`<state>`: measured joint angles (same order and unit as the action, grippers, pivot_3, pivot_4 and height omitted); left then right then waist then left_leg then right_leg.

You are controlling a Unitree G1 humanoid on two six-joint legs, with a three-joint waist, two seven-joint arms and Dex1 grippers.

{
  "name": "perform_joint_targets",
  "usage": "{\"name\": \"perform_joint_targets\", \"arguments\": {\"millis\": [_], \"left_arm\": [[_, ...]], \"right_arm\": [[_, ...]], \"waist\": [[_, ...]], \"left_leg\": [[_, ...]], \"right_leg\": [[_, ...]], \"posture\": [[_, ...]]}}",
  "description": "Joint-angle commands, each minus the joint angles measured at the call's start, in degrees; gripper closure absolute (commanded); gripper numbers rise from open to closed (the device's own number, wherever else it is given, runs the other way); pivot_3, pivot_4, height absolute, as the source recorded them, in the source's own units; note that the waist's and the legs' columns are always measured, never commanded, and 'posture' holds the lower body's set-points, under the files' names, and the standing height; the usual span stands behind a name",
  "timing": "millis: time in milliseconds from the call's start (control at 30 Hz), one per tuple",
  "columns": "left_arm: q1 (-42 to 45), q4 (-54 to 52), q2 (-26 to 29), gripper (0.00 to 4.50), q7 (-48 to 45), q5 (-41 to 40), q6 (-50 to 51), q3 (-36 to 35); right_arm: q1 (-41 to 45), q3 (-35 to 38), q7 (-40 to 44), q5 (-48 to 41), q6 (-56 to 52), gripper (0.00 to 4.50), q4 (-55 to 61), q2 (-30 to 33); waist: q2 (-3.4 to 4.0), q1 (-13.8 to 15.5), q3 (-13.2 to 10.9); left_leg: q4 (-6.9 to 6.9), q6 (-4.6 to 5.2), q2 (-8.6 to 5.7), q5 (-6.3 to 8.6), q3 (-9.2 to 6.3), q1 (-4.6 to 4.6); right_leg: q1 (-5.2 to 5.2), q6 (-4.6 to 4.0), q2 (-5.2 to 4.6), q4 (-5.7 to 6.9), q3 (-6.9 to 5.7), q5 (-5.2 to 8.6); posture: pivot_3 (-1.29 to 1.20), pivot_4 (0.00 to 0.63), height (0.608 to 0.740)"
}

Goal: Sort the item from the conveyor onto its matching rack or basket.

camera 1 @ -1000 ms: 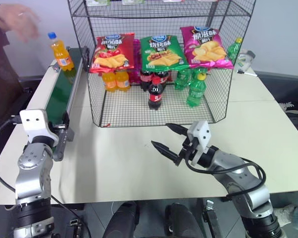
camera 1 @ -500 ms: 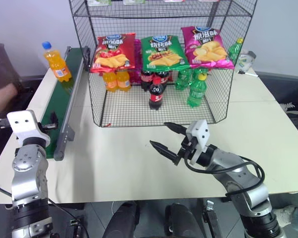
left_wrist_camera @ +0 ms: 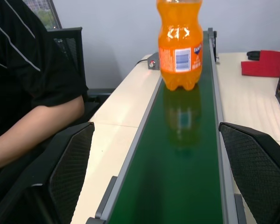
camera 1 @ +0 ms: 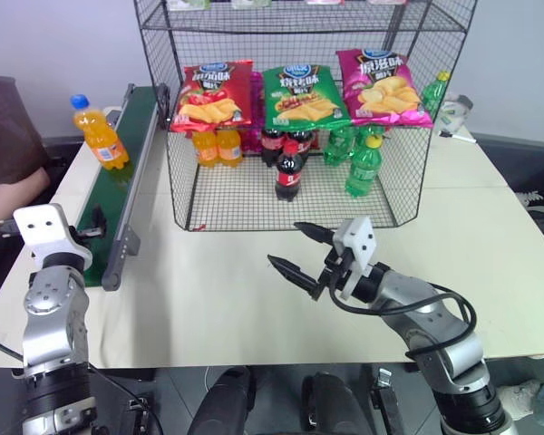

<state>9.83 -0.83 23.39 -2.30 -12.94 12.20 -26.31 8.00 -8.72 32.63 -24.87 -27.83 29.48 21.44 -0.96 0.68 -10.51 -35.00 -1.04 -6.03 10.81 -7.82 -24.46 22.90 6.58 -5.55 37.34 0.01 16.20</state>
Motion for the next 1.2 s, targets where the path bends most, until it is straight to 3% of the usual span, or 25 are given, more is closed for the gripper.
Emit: {"name": "perform_joint_targets", "arguments": {"millis": [33, 1200], "left_arm": [[0.6, -0.7, 0.8, 0.05, -0.3, 0.2, -1.2, -0.7], [2.0, -1.5, 1.3, 0.05, -1.9, -0.7, -3.3, -2.2]], "right_arm": [[1.3, 0.2, 0.1, -0.4, 0.4, 0.0, 1.5, -0.3], [1.3, -0.2, -1.0, -0.5, 0.2, 0.0, 2.2, -0.7]], "waist": [[0.0, 0.0, 0.0], [0.0, 0.0, 0.0]], "left_leg": [[0.0, 0.0, 0.0, 0.0, 0.0, 0.0], [0.0, 0.0, 0.0, 0.0, 0.0, 0.0]], "right_leg": [[0.0, 0.0, 0.0, 0.0, 0.0, 0.0], [-0.01, 0.0, 0.0, 0.0, 0.0, 0.0]], "posture": [[0.0, 0.15, 0.74], [0.0, 0.15, 0.74]]}}
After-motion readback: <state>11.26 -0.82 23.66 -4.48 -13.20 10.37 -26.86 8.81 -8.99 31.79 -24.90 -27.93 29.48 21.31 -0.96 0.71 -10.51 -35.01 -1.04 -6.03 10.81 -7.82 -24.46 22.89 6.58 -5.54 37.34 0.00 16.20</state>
